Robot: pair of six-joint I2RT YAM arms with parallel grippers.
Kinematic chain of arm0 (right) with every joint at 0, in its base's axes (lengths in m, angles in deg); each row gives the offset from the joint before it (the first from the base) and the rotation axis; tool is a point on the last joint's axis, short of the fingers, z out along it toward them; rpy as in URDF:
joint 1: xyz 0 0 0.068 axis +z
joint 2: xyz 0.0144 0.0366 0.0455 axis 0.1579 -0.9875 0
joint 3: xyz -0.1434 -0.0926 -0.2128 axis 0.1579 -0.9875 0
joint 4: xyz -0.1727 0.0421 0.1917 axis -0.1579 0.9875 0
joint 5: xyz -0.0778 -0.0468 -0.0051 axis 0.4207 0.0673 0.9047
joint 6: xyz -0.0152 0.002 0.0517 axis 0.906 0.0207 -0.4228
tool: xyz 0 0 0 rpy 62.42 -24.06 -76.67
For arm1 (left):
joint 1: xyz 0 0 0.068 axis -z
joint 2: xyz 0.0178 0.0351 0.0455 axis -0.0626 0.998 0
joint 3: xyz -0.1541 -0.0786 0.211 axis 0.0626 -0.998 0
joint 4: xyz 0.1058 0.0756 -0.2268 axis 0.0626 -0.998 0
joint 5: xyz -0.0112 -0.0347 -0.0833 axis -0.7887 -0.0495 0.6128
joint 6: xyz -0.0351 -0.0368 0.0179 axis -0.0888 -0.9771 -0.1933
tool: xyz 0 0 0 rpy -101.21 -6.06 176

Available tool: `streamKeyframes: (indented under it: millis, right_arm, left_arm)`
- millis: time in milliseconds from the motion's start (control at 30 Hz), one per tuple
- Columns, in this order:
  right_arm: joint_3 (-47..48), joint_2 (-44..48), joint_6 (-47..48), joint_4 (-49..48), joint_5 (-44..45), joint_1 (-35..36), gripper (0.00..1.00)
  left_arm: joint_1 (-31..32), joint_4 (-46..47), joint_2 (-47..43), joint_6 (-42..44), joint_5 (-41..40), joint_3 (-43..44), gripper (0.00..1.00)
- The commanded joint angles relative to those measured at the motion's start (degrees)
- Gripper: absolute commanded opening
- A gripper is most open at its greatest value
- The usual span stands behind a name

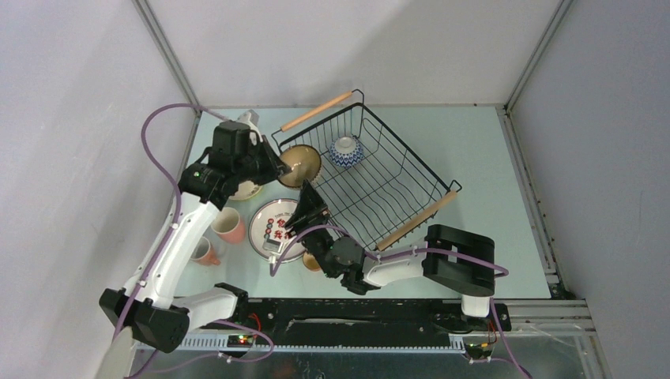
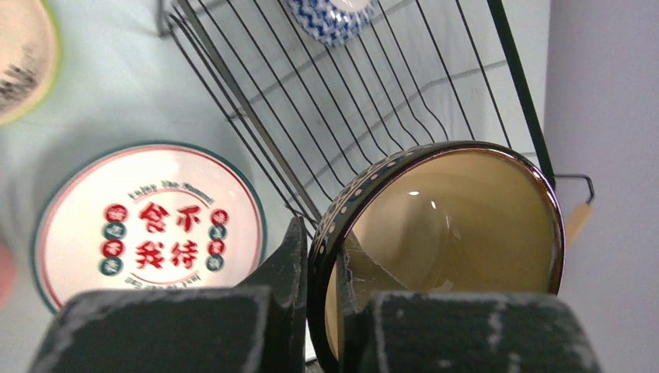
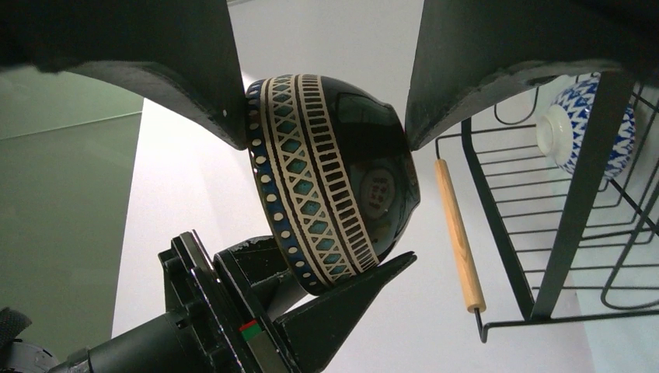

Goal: Unload the mixed dishes from the dish rack
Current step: Place the bowl at the center of the board.

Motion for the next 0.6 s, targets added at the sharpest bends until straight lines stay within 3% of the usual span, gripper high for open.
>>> streamKeyframes:
  millis: [0, 100, 433, 500, 567]
  right_arm:
    - [1.59, 4.01, -8.17, -6.14, 0.97, 0.01, 0.85]
    - [1.59, 6.51, -13.73, -1.99, 1.78, 0.04, 0.93]
    - [1.58, 16.61, -28.86, 15.2, 5.37, -0.02, 1.0]
    - [2.02, 19.17, -34.21, 20.71, 6.15, 0.06, 1.0]
    - [3.75, 23.14, -40.11, 32.36, 7.15, 0.12, 1.0]
  left_arm:
    - [-0.7, 6.96, -3.37, 3.6, -7.11, 4.49, 0.0]
    - [-0.7, 8.48, -4.41, 4.58, -10.78, 3.99, 0.0]
    - [-0.73, 13.27, -8.67, 6.7, -15.19, -1.73, 0.0]
    - [-0.7, 13.81, -9.39, 7.0, -15.47, -2.98, 0.0]
    - [-0.69, 14.35, -10.02, 7.51, -15.23, -4.27, 0.0]
